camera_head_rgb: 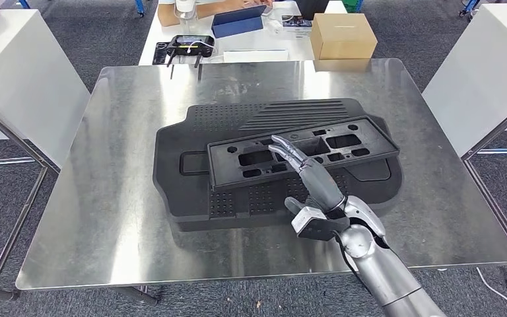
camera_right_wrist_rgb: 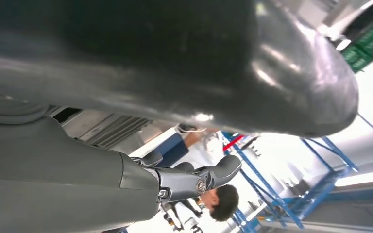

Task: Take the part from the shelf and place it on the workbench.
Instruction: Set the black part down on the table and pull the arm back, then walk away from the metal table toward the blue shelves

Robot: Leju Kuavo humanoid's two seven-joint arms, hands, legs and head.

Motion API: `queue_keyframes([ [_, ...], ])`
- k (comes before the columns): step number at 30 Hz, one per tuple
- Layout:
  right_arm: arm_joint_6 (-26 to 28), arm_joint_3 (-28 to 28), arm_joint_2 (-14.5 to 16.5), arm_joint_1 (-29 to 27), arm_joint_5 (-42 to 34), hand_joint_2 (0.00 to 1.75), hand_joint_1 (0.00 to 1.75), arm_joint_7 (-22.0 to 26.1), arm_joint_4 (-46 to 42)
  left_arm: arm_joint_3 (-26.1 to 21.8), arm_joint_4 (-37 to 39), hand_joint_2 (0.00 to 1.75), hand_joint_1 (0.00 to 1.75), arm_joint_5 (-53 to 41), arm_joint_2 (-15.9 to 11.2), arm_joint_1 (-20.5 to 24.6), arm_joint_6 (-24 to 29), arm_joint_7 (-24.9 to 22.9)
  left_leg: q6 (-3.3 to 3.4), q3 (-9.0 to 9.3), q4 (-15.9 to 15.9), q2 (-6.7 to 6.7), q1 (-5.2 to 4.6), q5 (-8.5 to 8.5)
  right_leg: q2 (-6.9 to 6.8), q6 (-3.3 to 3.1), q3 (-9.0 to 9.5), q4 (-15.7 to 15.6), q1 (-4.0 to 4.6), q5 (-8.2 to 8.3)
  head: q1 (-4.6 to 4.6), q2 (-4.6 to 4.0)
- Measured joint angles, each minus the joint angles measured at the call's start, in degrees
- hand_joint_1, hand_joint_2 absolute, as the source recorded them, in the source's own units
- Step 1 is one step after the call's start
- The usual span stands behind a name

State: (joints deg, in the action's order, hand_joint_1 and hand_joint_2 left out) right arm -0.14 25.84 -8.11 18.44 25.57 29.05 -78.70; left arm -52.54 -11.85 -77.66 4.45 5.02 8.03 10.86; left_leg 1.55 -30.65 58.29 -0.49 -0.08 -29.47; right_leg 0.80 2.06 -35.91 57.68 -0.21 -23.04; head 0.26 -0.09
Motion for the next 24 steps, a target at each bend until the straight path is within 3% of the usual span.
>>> queue_keyframes([
  [4,-0.9,-0.3,0.6,-1.6,-3.5,0.00,0.00,1.7,-3.0,0.0,0.0,0.00,0.00,0.2,0.0,-0.1,0.3,0.0,0.00,0.00,0.0,-0.04,0.00,0.00,-0.01,0.00,0.00,0.0,0.01,0.00,-0.02,0.00],
  [11,-5.8,-2.8,6.6,-14.1,-23.7,0.00,0.00,7.0,-18.6,-1.1,0.0,0.00,0.00,2.1,0.0,-1.1,2.0,1.2,-0.19,0.03,0.0,-0.03,0.12,-0.17,-0.01,-0.12,-0.01,0.0,0.11,-0.14,0.01,0.00],
  [16,-5.7,-2.9,9.1,-23.8,-26.7,0.00,0.00,8.4,-29.3,-2.3,0.0,0.00,0.00,3.0,0.0,-1.8,2.7,1.4,-0.29,0.06,0.0,-0.08,0.15,-0.34,-0.01,-0.12,0.09,0.0,0.14,-0.34,-0.02,0.00],
  [24,-6.6,-4.1,10.0,-30.3,-28.7,0.00,0.00,8.6,-37.5,-3.3,0.0,0.00,0.00,3.3,0.1,-1.9,2.8,2.2,-0.30,0.26,0.0,0.04,0.13,-0.42,0.09,-0.13,0.26,0.0,0.13,-0.36,-0.02,0.00],
])
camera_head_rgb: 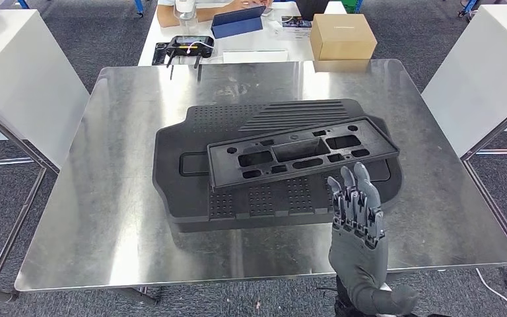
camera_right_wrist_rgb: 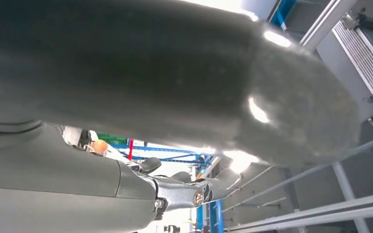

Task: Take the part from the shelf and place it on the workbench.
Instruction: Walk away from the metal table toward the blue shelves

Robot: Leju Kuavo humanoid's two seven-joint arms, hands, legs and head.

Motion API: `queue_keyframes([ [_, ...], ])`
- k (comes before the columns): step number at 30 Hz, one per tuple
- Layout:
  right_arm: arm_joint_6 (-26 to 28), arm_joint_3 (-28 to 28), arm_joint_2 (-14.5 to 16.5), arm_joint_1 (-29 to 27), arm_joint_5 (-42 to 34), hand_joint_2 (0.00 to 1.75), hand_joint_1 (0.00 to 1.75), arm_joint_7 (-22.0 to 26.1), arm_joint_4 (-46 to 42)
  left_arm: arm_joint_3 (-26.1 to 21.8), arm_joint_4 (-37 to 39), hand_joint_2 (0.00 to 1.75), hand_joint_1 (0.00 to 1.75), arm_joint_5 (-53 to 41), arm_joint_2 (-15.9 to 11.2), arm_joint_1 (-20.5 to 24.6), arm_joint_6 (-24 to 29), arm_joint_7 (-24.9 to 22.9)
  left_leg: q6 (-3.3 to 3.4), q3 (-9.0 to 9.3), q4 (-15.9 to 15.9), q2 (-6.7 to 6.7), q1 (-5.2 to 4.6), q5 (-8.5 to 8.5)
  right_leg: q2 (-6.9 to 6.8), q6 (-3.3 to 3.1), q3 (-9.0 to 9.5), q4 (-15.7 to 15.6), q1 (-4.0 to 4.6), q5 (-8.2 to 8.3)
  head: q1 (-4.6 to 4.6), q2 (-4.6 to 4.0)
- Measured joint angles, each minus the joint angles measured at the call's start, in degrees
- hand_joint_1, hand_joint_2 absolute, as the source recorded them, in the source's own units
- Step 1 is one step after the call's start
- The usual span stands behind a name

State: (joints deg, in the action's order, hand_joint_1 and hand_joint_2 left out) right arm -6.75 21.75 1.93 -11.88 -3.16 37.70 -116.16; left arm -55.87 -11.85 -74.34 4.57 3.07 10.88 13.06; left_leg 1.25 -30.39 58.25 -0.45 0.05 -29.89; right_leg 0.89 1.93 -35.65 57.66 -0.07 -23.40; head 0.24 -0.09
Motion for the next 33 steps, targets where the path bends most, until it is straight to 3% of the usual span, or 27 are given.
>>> queue_keyframes([
  [10,0.1,-3.8,0.0,-4.1,-2.7,0.00,0.00,0.2,-3.8,-0.9,0.0,0.00,0.00,0.7,0.3,0.0,0.4,1.5,0.42,0.12,0.1,0.01,-0.46,-0.21,0.00,0.12,0.11,-0.1,-0.42,0.06,0.01,0.00],
  [13,-0.3,-5.3,0.1,-4.5,-3.8,0.00,0.00,0.2,-4.1,-1.0,0.0,0.00,0.00,0.7,0.4,0.0,0.6,1.6,0.96,0.26,-0.1,0.04,-0.68,0.14,0.02,0.53,0.30,-0.3,-0.61,0.34,0.03,0.00],
  [15,-0.5,-6.1,0.2,-4.7,-4.2,0.00,0.00,0.2,-4.4,-1.0,0.0,0.00,0.00,0.7,0.5,0.1,0.6,1.6,1.49,0.65,-0.9,0.29,-0.28,0.96,-0.05,0.82,-0.10,0.5,-0.55,-0.30,-0.05,0.00],
  [16,-0.6,-6.4,0.2,-4.8,-4.3,0.00,0.00,0.2,-4.5,-1.0,0.0,0.00,0.00,0.7,0.6,0.1,0.6,1.6,1.69,0.80,-1.3,0.42,0.03,1.31,-0.09,0.77,-0.89,2.3,-0.52,-1.44,-0.20,0.00],
  [18,-0.7,-7.0,0.2,-4.9,-4.4,0.00,0.00,0.2,-4.6,-1.1,0.0,0.00,0.00,0.7,0.6,0.1,0.6,1.7,1.86,0.80,-1.5,0.62,0.37,1.60,-0.16,0.66,-3.65,8.8,-0.79,-4.68,-0.45,0.00],
  [20,-0.8,-7.5,0.2,-5.2,-4.7,0.00,0.00,0.1,-4.5,-1.1,0.0,0.00,0.00,0.8,0.6,0.1,0.4,1.7,1.76,0.66,-1.5,0.80,0.56,1.68,-0.22,1.20,-5.81,14.5,-1.29,-6.61,-0.47,0.00],
  [21,-0.9,-7.9,0.2,-5.2,-5.0,0.00,0.00,0.1,-4.5,-1.1,0.0,0.00,0.00,0.8,0.6,0.1,0.2,1.8,1.62,0.61,-1.5,0.85,0.73,1.71,-0.29,1.84,-5.54,14.6,-1.59,-6.38,-0.47,0.00],
  [22,-1.0,-8.2,0.2,-5.3,-5.3,0.00,0.00,0.1,-4.5,-1.1,0.0,0.00,0.00,0.9,0.7,0.1,0.1,1.9,1.41,0.60,-1.5,0.87,0.97,1.73,-0.43,2.66,-4.17,12.6,-1.91,-5.44,-0.48,0.00],
  [24,-1.1,-8.8,0.2,-5.3,-5.8,0.00,0.00,0.0,-4.5,-1.3,0.0,0.00,0.00,1.1,0.7,0.1,-0.1,2.0,0.62,0.50,-1.3,0.83,1.33,1.64,-0.83,4.26,0.73,4.7,-2.53,-3.09,-0.58,0.00],
  [25,-1.3,-9.0,0.3,-5.4,-6.0,0.00,0.00,0.0,-4.5,-1.3,0.0,0.00,0.00,1.2,0.7,0.1,-0.1,2.1,0.11,0.41,-1.2,0.77,1.35,1.59,-0.74,4.49,2.60,1.8,-2.56,-2.32,-0.64,0.00],
  [27,-1.6,-9.5,0.4,-5.5,-6.4,0.00,0.00,0.0,-4.4,-1.6,-0.1,0.00,0.00,1.3,0.6,0.1,-0.2,2.2,-0.87,0.20,-1.0,0.59,1.20,1.61,-0.33,3.82,3.96,-0.5,-2.30,-2.16,-0.69,0.00],
  [30,-1.9,-10.3,0.6,-5.7,-6.7,0.00,0.00,0.0,-4.3,-1.8,0.0,0.00,0.00,1.7,0.7,0.1,-0.3,2.5,-1.81,-0.15,-0.2,0.43,1.57,0.95,-0.18,1.93,3.34,-0.4,-2.27,-1.98,-0.50,0.00],
  [31,-2.0,-10.5,0.7,-5.7,-6.7,0.00,0.00,-0.1,-4.3,-1.9,0.0,0.00,0.00,1.7,0.7,0.1,-0.3,2.6,-1.89,-0.78,1.4,0.43,1.68,-0.50,-0.22,1.26,3.20,-0.4,-2.29,-1.81,-0.44,0.00],
  [33,-2.1,-10.8,0.8,-5.7,-6.7,0.00,0.00,-0.1,-4.2,-1.9,0.0,0.00,0.00,1.7,0.8,0.1,-0.3,2.7,-1.79,-3.30,8.0,0.40,1.71,-5.04,-0.31,0.11,2.78,-0.5,-1.93,-1.45,-0.27,0.00],
])
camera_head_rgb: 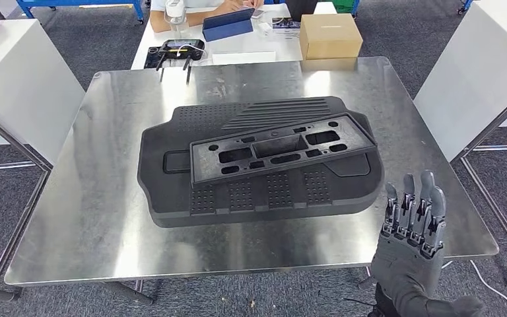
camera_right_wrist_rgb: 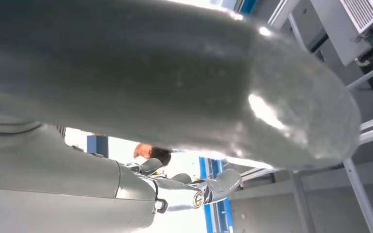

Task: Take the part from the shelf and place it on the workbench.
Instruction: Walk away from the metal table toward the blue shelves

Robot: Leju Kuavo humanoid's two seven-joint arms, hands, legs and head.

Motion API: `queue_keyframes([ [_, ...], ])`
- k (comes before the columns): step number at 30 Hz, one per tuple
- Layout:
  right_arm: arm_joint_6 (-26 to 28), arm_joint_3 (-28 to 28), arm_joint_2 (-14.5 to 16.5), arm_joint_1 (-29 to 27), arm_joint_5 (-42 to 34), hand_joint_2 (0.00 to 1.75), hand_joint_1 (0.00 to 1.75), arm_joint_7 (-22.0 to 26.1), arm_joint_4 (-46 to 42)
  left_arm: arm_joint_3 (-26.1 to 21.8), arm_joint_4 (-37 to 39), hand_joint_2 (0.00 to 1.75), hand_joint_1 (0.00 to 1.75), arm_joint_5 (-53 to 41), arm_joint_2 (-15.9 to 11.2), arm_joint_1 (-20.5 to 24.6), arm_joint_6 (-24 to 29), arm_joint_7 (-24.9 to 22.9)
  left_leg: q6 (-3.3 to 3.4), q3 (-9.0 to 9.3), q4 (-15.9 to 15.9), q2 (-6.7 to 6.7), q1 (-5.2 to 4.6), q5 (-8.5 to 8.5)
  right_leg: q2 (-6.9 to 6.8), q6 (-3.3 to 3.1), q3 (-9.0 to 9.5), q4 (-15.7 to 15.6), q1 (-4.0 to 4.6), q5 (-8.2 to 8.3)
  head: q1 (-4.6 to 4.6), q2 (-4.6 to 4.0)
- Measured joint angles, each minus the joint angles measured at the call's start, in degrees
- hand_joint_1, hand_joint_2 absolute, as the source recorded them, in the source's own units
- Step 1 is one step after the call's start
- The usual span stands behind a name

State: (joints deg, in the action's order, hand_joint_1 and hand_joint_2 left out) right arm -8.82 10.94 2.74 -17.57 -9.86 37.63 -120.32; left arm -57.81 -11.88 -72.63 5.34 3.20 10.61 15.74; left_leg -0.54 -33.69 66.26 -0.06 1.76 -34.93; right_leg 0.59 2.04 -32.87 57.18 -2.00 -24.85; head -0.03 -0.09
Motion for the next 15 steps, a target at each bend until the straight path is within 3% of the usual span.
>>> queue_keyframes([
  [2,-0.1,-0.3,0.1,-0.1,-0.1,0.00,0.00,0.0,0.3,-0.1,0.0,0.00,0.00,0.0,0.0,0.0,0.0,0.1,0.11,-2.35,6.6,-0.07,-0.02,-3.06,-0.04,-0.72,-0.59,0.0,0.65,0.38,0.07,0.00],
  [3,-0.2,-0.6,0.2,-0.1,-0.2,0.00,0.00,-0.1,0.4,-0.1,0.0,0.00,0.00,0.1,0.0,0.0,0.0,0.1,0.21,-2.36,7.5,-0.09,-0.02,-2.99,-0.04,-0.90,-0.88,0.1,0.93,0.58,0.06,0.00],
  [4,-0.4,-0.8,0.3,-0.1,-0.4,0.00,0.00,-0.1,0.5,-0.2,0.0,0.00,0.00,0.1,0.0,0.0,0.0,0.2,0.37,-1.20,6.1,-0.09,-0.02,-1.83,-0.03,-0.93,-1.09,0.1,1.13,0.76,0.06,0.00],
  [6,-0.8,-1.3,0.6,-0.3,-0.6,0.00,0.00,-0.1,0.7,-0.5,0.0,0.00,0.00,0.7,0.0,0.1,-0.1,0.3,0.69,3.49,-1.2,-0.14,-0.03,1.29,0.02,-0.69,-1.38,0.3,1.33,1.10,0.07,0.00],
  [8,-1.3,-1.8,0.9,-0.4,-0.7,0.00,0.00,-0.2,0.8,-1.0,0.0,0.00,0.00,1.3,0.1,0.2,-0.2,0.4,0.84,6.72,-6.8,-0.35,-0.32,2.90,0.02,-0.08,-1.67,0.6,1.52,1.50,-0.01,0.00],
  [11,-1.6,-2.3,1.1,-0.6,-0.8,0.00,0.00,-0.3,1.0,-1.5,0.0,0.00,0.00,1.8,0.1,0.2,-0.3,0.5,1.54,6.23,-7.9,-0.40,-0.99,3.76,0.03,1.22,-2.17,0.7,1.29,2.41,-0.12,0.00],
  [13,-1.7,-2.7,1.2,-0.8,-0.8,0.00,0.00,-0.3,1.2,-1.7,0.0,0.00,0.00,1.9,0.1,0.2,-0.3,0.5,2.51,5.13,-8.2,-0.15,-1.07,4.87,0.02,1.37,-3.33,2.1,1.09,0.90,-0.19,0.00],
  [15,-1.7,-3.0,1.3,-0.9,-0.8,0.00,0.00,-0.3,1.3,-1.9,0.0,0.00,0.00,1.9,0.1,0.3,-0.3,0.5,3.17,3.61,-8.3,0.10,-1.14,6.04,-0.03,0.75,-5.50,7.7,1.06,-3.60,-0.32,0.00],
])
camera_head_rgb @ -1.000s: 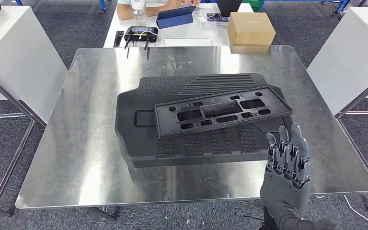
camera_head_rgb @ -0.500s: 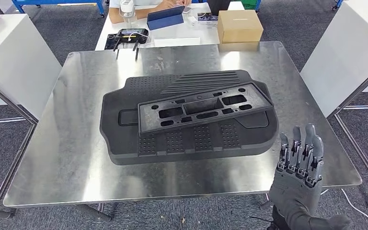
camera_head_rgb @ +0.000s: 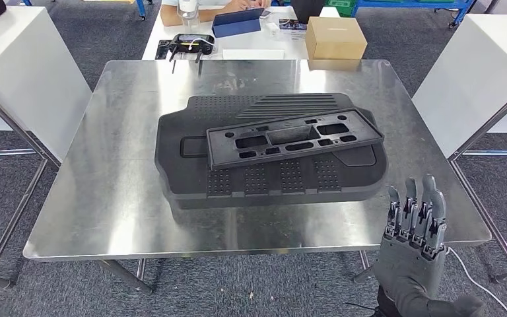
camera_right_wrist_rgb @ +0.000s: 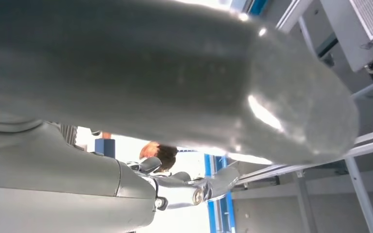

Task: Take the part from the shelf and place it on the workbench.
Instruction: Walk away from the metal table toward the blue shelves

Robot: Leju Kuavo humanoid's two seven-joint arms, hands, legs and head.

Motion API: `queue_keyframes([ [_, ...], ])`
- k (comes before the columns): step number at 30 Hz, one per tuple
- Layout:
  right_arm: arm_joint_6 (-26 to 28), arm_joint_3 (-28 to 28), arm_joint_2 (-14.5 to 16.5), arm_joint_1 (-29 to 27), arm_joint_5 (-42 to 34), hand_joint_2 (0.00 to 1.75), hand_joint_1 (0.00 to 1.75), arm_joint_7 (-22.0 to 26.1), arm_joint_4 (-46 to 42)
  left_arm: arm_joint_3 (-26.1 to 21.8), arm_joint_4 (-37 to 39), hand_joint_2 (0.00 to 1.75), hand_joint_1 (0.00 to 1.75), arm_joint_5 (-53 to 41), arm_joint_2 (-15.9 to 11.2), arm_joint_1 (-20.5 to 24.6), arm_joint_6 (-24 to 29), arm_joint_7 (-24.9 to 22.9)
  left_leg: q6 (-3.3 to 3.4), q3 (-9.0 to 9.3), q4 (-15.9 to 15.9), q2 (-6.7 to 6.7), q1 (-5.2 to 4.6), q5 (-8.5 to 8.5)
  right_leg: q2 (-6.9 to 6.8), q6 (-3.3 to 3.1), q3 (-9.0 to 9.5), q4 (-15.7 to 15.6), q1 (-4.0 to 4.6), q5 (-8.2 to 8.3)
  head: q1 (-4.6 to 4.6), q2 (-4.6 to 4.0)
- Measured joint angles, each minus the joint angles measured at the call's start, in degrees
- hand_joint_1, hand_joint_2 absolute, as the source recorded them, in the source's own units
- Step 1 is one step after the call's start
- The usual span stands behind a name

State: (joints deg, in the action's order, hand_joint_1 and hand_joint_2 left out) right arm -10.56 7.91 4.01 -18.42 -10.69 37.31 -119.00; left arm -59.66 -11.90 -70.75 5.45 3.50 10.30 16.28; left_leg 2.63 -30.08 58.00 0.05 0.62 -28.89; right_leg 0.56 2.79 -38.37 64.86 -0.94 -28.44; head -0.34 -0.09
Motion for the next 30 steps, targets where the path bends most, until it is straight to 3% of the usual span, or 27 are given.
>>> queue_keyframes([
  [2,0.0,-0.2,0.0,0.0,0.0,0.00,0.00,0.0,0.2,-0.1,0.0,0.00,0.00,0.0,0.0,0.0,0.0,0.0,0.23,-1.62,0.0,0.25,-0.18,1.11,-0.01,-0.14,-1.65,7.0,-0.01,-3.61,-0.07,0.00],
  [3,0.0,-0.2,0.0,0.0,0.0,0.00,0.00,0.0,0.3,-0.2,0.0,0.00,0.00,0.0,0.0,0.0,-0.1,0.0,0.23,-2.40,0.1,0.36,-0.27,1.65,-0.01,0.17,-1.48,8.7,0.00,-3.96,-0.08,0.00],
  [4,0.0,-0.2,0.0,0.0,0.0,0.00,0.00,0.0,0.3,-0.2,0.0,0.00,0.00,0.0,0.0,0.0,-0.1,0.0,0.20,-2.99,0.1,0.45,-0.33,2.16,-0.02,0.63,-0.30,8.3,0.02,-3.37,-0.07,0.00],
  [6,0.0,-0.3,0.0,0.0,0.0,0.00,0.00,0.0,0.4,-0.3,0.0,0.00,0.00,0.0,0.1,0.0,-0.1,0.0,0.01,-3.91,0.1,0.50,-0.38,3.14,-0.06,1.21,5.01,1.8,0.21,-1.23,-0.08,0.00],
  [8,0.0,-0.3,0.1,0.1,0.0,0.00,0.00,0.0,0.4,-0.4,0.0,0.00,0.00,0.0,0.2,0.0,-0.1,0.0,-0.45,-4.65,0.2,0.51,-0.56,4.11,-0.11,0.84,10.56,-6.4,0.61,-0.51,-0.03,0.00],
  [9,0.0,-0.3,0.1,0.1,0.0,0.00,0.00,0.0,0.4,-0.4,0.0,0.00,0.00,0.0,0.2,0.0,-0.1,0.0,-0.74,-4.96,0.3,0.54,-0.60,4.59,-0.12,0.53,11.92,-8.8,0.80,-0.65,0.01,0.00],
  [10,0.0,-0.3,0.1,0.1,0.0,0.00,0.00,0.0,0.4,-0.4,0.0,0.00,0.00,0.0,0.2,0.0,-0.1,0.0,-1.08,-5.18,0.3,0.57,-0.62,5.05,-0.12,0.23,12.13,-9.7,0.98,-0.76,0.06,0.00],
  [12,-0.1,-0.3,0.2,0.0,0.0,0.00,0.00,0.0,0.4,-0.4,0.0,0.00,0.00,0.0,0.2,-0.1,0.0,0.0,-1.78,-5.56,0.4,0.50,-0.48,5.26,-0.25,-0.53,11.32,-9.9,0.75,-0.17,0.09,0.00],
  [13,-0.1,-0.3,0.2,0.1,0.0,0.00,0.00,0.0,0.4,-0.4,0.0,0.00,0.00,0.0,0.2,-0.1,0.0,0.0,-2.08,-5.94,1.4,0.39,-0.42,4.06,-0.36,-1.12,10.83,-10.1,0.52,0.32,0.16,0.00],
  [15,-0.1,-0.3,0.4,0.1,0.0,0.00,0.00,0.0,0.4,-0.4,0.0,0.00,0.00,0.0,0.1,-0.1,0.0,0.0,-2.58,-7.36,6.3,0.11,-0.14,-1.11,-0.63,-2.12,9.93,-10.2,0.15,1.36,0.38,0.00],
  [16,-0.1,-0.3,0.4,0.0,0.0,0.00,0.00,-0.1,0.4,-0.4,0.0,0.00,0.00,0.0,0.1,-0.1,0.0,0.0,-2.83,-8.15,10.0,0.03,0.02,-3.92,-0.69,-2.42,9.36,-10.2,0.21,1.87,0.47,0.00],
  [17,-0.1,-0.4,0.5,0.0,0.0,0.00,0.00,-0.1,0.4,-0.4,0.0,0.00,0.00,0.0,0.2,-0.1,-0.1,0.0,-3.12,-8.70,13.4,-0.04,0.22,-5.66,-0.74,-2.46,8.89,-10.1,0.27,2.37,0.52,0.00],
  [18,-0.1,-0.4,0.5,0.0,0.0,0.00,0.00,-0.2,0.5,-0.4,0.0,0.00,0.00,0.0,0.2,-0.1,-0.1,0.0,-3.39,-8.72,15.7,-0.06,0.44,-6.00,-0.76,-2.31,8.37,-10.0,0.30,2.87,0.51,0.00],
  [19,-0.1,-0.4,0.5,-0.1,0.0,0.00,0.00,-0.4,0.6,-0.4,0.0,0.00,0.00,0.0,0.2,-0.1,-0.2,0.0,-3.65,-7.97,16.3,-0.06,0.70,-5.05,-0.77,-2.11,7.80,-9.9,0.27,3.32,0.54,0.00],
  [21,-0.1,-0.5,0.6,-0.2,0.1,0.00,0.00,-0.7,0.8,-0.5,0.0,0.00,0.00,0.3,0.2,-0.1,-0.5,0.0,-4.25,-3.71,11.8,-0.07,1.41,-1.82,-0.77,-1.55,6.46,-9.0,0.08,3.99,0.57,0.00],
  [23,-0.1,-0.7,0.7,-0.3,0.1,0.00,0.00,-1.0,1.0,-0.7,0.0,0.00,0.00,0.6,0.4,0.0,-0.6,0.0,-4.81,0.87,5.0,-0.47,1.67,-1.32,-0.74,-1.01,4.94,-7.6,0.15,4.37,0.63,0.00],
  [25,-0.2,-0.9,0.9,-0.3,0.1,0.00,0.00,-1.2,1.2,-0.9,0.0,0.00,0.00,0.7,0.5,0.2,-0.7,0.0,-4.41,1.83,2.1,-0.94,1.31,-2.34,-0.72,-0.24,3.72,-6.7,0.26,4.97,0.56,0.00],
  [27,-0.2,-1.2,1.0,-0.5,0.1,0.00,0.00,-1.4,1.6,-1.2,0.0,0.00,0.00,0.8,0.5,0.1,-0.7,0.0,-2.87,0.38,1.9,-0.80,0.90,-1.71,-0.68,0.75,2.87,-6.6,-0.04,5.63,0.50,0.00],
  [28,-0.2,-1.5,1.1,-0.7,0.0,0.00,0.00,-1.5,1.8,-1.3,0.0,0.00,0.00,0.8,0.5,0.1,-0.7,0.0,-2.01,-0.31,1.9,-0.64,0.70,-1.12,-0.66,0.90,2.19,-6.2,-0.20,5.05,0.47,0.00],
  [30,-0.1,-1.9,1.2,-0.9,0.2,0.00,0.00,-1.8,2.2,-1.4,0.0,0.00,0.00,0.9,0.3,0.1,-0.7,0.0,-0.65,-1.77,1.8,-0.33,0.50,0.24,-0.64,0.24,0.26,-2.1,-0.38,1.08,0.35,0.00],
])
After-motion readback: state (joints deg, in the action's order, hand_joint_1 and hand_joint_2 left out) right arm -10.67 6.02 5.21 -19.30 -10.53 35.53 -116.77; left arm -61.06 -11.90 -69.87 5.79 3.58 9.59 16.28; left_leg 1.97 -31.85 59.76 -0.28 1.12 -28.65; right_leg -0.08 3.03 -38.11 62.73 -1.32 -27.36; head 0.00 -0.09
